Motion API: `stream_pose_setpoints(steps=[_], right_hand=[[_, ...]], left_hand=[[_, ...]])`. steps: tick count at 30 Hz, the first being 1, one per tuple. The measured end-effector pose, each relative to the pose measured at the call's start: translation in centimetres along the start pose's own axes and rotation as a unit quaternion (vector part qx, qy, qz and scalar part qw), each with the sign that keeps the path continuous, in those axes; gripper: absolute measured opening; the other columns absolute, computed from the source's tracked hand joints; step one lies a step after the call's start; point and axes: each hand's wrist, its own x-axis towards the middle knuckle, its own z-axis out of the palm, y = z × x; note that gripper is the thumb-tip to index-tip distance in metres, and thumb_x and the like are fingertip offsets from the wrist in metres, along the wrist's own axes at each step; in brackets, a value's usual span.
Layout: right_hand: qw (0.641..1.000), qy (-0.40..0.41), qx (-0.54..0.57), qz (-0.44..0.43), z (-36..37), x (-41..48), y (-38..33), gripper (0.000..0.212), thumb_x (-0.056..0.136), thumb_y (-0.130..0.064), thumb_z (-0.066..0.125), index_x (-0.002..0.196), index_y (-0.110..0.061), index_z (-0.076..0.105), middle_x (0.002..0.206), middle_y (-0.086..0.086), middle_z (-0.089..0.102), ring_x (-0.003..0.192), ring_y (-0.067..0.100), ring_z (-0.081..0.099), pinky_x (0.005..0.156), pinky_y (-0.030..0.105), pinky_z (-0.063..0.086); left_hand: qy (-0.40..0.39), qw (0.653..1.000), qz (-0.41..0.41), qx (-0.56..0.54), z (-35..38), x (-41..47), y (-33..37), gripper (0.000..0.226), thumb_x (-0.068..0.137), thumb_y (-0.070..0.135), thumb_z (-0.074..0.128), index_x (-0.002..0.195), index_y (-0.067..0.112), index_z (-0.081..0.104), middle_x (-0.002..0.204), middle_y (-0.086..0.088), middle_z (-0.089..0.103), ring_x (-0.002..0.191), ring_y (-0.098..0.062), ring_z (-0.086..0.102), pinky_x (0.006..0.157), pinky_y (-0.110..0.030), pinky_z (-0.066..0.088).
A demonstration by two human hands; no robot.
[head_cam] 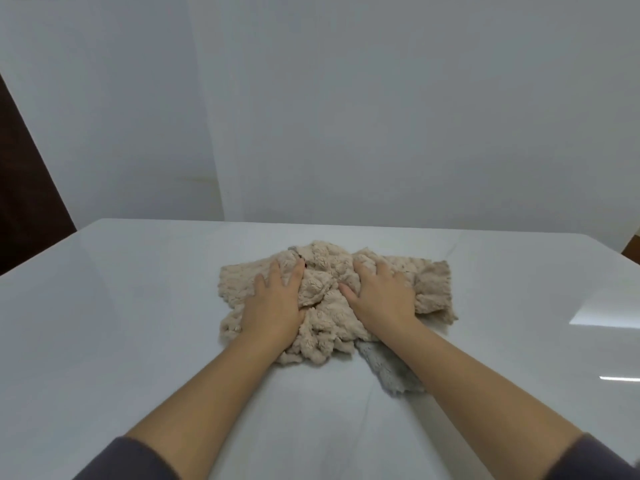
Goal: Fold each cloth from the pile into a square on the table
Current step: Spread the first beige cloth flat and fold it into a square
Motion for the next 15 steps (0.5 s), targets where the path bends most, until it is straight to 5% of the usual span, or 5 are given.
stream_pose_setpoints(steps=[9, 12, 15], right_hand=[[1.000, 0.017, -0.002, 0.015, 1.0, 4.6, -1.0, 0.065, 0.095, -0.066, 0.027, 0.149, -0.031, 0.028, 0.150, 0.012, 0.035, 0.129, 0.040, 0.040, 0.092, 0.047, 0.044], [1.000, 0.010, 0.006, 0.017, 1.1, 4.9, -1.1, 0.066, 0.094, -0.067, 0.026, 0.150, -0.032, 0.026, 0.152, 0.011, 0.032, 0.132, 0.041, 0.037, 0.096, 0.051, 0.041], [0.999, 0.014, 0.024, 0.017, 1.0, 4.6, -0.7, 0.065, 0.093, -0.068, 0.027, 0.148, -0.033, 0.028, 0.159, 0.009, 0.020, 0.143, 0.041, 0.018, 0.106, 0.064, 0.023]], left_hand=[[0.014, 1.000, 0.011, 0.002, 0.8, 5.1, -1.3, 0.082, 0.095, 0.031, 0.055, 0.153, 0.030, -0.002, 0.161, -0.009, -0.011, 0.145, -0.040, 0.009, 0.107, -0.054, 0.036], [0.023, 0.999, 0.007, 0.034, 0.5, 5.5, -1.3, 0.084, 0.094, 0.038, 0.055, 0.152, 0.030, -0.005, 0.161, -0.010, -0.008, 0.146, -0.041, 0.002, 0.111, -0.060, 0.025], [0.110, 0.990, 0.067, 0.060, 0.0, 4.8, -1.5, 0.065, 0.092, 0.040, 0.057, 0.147, 0.026, 0.025, 0.158, -0.012, 0.017, 0.146, -0.037, 0.012, 0.112, -0.060, 0.015]])
